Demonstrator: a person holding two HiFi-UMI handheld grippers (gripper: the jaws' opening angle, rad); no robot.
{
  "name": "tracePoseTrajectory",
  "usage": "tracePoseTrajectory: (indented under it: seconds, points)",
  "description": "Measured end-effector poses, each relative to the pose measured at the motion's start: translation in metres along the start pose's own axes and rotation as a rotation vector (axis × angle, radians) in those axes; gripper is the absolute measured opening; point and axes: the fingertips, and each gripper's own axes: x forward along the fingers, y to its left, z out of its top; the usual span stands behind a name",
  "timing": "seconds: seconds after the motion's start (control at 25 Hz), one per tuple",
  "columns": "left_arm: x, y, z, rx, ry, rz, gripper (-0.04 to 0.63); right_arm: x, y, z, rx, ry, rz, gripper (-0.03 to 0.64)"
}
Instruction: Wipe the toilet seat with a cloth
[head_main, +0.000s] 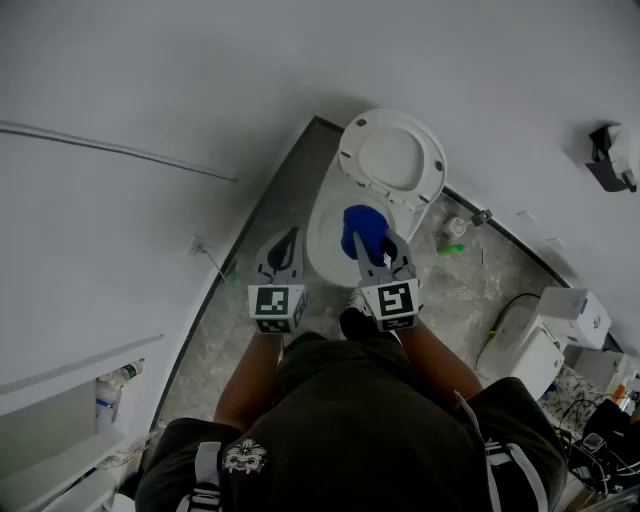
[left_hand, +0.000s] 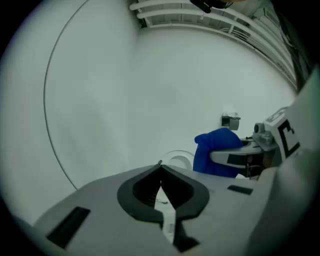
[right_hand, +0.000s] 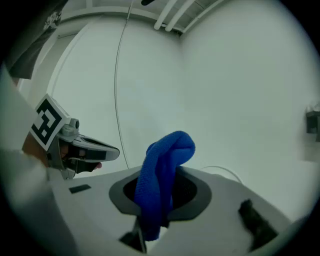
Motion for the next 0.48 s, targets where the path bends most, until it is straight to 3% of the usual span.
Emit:
tracePoseTrajectory:
  seconds: [0.16, 0.48]
  points:
    - [0.034, 0.009, 0.017, 0.008, -0.006, -0.008, 0.009, 0.017, -0.032, 0.027, 0.082, -0.015, -0.033, 0.077]
    - [0.109, 0.017, 0.036, 0.05, 0.011, -0.099, 0.009, 0.063, -0.08, 0.003, 0.098, 0.02, -0.145, 0.077]
